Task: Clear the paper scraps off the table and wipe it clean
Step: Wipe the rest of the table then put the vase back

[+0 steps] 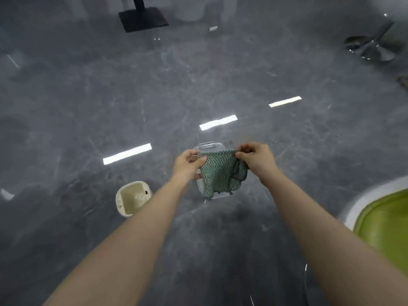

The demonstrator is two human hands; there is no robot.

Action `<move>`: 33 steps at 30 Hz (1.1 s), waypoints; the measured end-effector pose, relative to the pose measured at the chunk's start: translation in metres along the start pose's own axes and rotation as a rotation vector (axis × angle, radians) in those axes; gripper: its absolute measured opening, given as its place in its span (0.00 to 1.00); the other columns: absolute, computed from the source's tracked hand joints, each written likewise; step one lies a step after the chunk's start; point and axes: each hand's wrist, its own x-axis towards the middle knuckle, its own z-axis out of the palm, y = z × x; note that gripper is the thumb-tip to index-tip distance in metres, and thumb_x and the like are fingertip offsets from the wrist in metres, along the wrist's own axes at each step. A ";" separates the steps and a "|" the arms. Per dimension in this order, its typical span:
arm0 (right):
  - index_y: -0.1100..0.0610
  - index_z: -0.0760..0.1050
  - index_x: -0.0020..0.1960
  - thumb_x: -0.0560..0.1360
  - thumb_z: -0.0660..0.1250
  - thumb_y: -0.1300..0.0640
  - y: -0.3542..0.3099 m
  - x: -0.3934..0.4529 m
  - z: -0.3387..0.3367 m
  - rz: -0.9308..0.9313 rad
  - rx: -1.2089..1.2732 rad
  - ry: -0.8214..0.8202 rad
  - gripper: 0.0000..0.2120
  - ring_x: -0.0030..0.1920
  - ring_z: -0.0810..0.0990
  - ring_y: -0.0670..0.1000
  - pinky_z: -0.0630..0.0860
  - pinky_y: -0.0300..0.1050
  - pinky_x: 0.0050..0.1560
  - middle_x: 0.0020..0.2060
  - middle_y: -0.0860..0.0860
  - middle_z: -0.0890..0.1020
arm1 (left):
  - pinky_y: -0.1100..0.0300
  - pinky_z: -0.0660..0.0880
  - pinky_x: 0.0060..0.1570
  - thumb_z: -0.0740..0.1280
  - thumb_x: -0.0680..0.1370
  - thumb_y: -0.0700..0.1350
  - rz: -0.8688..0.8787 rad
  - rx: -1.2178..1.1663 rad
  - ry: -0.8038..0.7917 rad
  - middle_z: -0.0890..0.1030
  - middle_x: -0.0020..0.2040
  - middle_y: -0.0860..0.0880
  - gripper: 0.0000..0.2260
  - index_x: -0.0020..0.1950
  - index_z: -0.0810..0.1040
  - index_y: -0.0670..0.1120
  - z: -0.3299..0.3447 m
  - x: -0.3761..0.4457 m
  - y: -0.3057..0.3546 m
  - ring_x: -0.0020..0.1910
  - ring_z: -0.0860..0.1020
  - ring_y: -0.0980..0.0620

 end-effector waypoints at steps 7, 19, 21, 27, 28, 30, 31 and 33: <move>0.58 0.81 0.46 0.71 0.71 0.64 0.144 0.070 0.078 0.074 -0.075 -0.013 0.05 0.43 0.78 0.52 0.75 0.48 0.50 0.39 0.54 0.80 | 0.54 0.77 0.39 0.67 0.76 0.38 -0.091 0.019 0.020 0.77 0.49 0.45 0.05 0.50 0.73 0.43 0.009 0.097 -0.146 0.47 0.77 0.47; 0.57 0.73 0.66 0.76 0.67 0.59 0.223 0.105 0.127 -0.089 -0.372 -0.053 0.19 0.60 0.75 0.53 0.69 0.42 0.60 0.61 0.54 0.77 | 0.54 0.74 0.48 0.66 0.74 0.32 0.120 0.402 0.095 0.74 0.53 0.41 0.13 0.57 0.72 0.43 0.028 0.170 -0.222 0.46 0.74 0.48; 0.57 0.74 0.65 0.76 0.66 0.55 0.233 0.100 0.132 -0.205 -0.534 -0.165 0.18 0.63 0.73 0.53 0.68 0.45 0.64 0.63 0.53 0.76 | 0.58 0.72 0.55 0.67 0.74 0.33 0.210 0.559 0.091 0.69 0.59 0.45 0.19 0.63 0.71 0.45 0.029 0.165 -0.224 0.53 0.73 0.50; 0.57 0.75 0.63 0.79 0.60 0.50 0.243 0.093 0.134 -0.290 -0.778 -0.265 0.16 0.60 0.72 0.55 0.65 0.45 0.61 0.59 0.53 0.78 | 0.55 0.68 0.63 0.62 0.80 0.45 0.381 1.214 -0.193 0.73 0.65 0.48 0.15 0.67 0.73 0.47 0.021 0.157 -0.223 0.63 0.71 0.48; 0.57 0.74 0.64 0.79 0.60 0.50 0.242 0.093 0.133 -0.295 -0.785 -0.262 0.17 0.61 0.72 0.55 0.64 0.45 0.63 0.60 0.53 0.78 | 0.54 0.68 0.63 0.61 0.80 0.46 0.357 1.237 -0.217 0.73 0.66 0.48 0.16 0.69 0.71 0.48 0.020 0.156 -0.222 0.65 0.70 0.47; 0.56 0.71 0.67 0.79 0.60 0.50 0.236 0.092 0.129 -0.293 -0.778 -0.238 0.19 0.64 0.70 0.54 0.63 0.45 0.66 0.64 0.52 0.75 | 0.54 0.64 0.67 0.60 0.81 0.46 0.353 1.205 -0.206 0.68 0.71 0.48 0.20 0.73 0.64 0.49 0.017 0.153 -0.216 0.69 0.66 0.48; 0.55 0.70 0.68 0.79 0.60 0.49 0.231 0.092 0.126 -0.289 -0.766 -0.218 0.20 0.65 0.69 0.54 0.62 0.46 0.68 0.65 0.51 0.74 | 0.54 0.62 0.69 0.60 0.81 0.46 0.376 1.195 -0.190 0.65 0.72 0.48 0.22 0.74 0.61 0.49 0.015 0.151 -0.209 0.70 0.64 0.48; 0.54 0.68 0.70 0.79 0.60 0.49 0.217 0.092 0.117 -0.302 -0.753 -0.160 0.21 0.68 0.67 0.53 0.60 0.46 0.70 0.68 0.51 0.72 | 0.56 0.55 0.72 0.59 0.80 0.47 0.457 1.224 -0.154 0.63 0.74 0.50 0.24 0.75 0.58 0.50 0.007 0.146 -0.190 0.73 0.58 0.49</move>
